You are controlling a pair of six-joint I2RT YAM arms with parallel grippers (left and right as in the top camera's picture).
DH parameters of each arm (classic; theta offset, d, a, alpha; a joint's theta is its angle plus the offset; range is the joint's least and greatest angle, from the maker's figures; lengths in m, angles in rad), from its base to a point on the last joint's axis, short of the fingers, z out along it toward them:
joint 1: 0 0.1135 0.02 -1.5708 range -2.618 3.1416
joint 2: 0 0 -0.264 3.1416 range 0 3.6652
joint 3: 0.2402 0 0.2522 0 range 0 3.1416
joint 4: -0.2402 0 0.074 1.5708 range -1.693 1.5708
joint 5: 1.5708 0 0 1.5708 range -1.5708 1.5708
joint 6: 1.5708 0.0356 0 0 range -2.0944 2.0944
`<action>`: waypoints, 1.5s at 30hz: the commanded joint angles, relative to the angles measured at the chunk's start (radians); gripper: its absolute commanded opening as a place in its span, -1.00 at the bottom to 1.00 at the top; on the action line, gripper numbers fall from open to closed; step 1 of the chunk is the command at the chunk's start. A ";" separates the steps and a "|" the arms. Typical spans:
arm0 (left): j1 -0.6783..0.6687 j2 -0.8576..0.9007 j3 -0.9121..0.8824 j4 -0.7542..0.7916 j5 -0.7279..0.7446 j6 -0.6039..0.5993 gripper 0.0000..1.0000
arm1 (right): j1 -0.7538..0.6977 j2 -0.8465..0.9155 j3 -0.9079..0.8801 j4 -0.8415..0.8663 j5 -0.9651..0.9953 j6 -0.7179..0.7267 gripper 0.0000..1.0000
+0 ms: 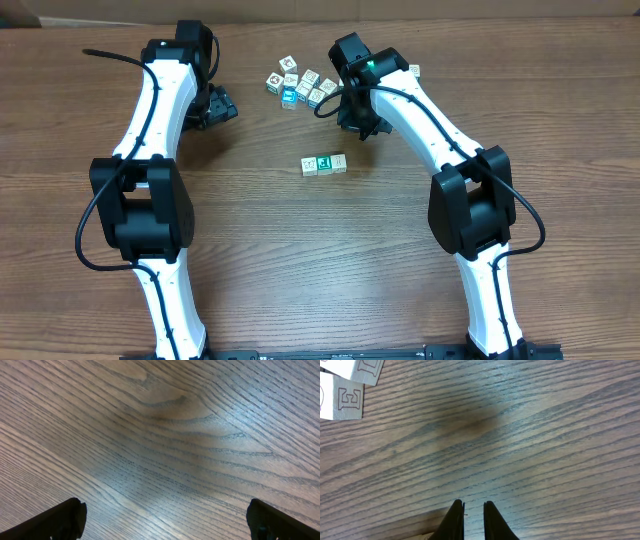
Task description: Form a horizontal line
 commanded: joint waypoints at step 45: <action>-0.004 -0.021 0.021 -0.002 -0.010 0.005 1.00 | -0.017 -0.020 0.005 -0.050 -0.043 -0.122 -0.74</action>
